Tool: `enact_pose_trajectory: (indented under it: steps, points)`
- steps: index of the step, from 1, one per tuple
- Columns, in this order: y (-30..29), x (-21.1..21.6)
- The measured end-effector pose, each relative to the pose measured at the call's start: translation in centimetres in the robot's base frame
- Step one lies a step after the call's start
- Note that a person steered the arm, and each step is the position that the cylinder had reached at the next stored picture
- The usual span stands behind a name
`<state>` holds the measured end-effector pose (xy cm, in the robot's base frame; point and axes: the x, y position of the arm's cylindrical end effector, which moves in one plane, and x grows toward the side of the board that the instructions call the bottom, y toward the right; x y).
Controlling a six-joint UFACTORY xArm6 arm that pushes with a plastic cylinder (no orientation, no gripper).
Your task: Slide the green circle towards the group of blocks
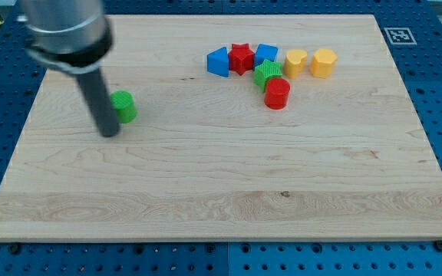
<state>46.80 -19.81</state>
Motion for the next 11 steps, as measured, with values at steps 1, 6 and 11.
enact_pose_trajectory:
  steps: [1,6,11]
  points:
    - [-6.2,-2.0]
    - [3.1,-0.6]
    - [7.9,-1.1]
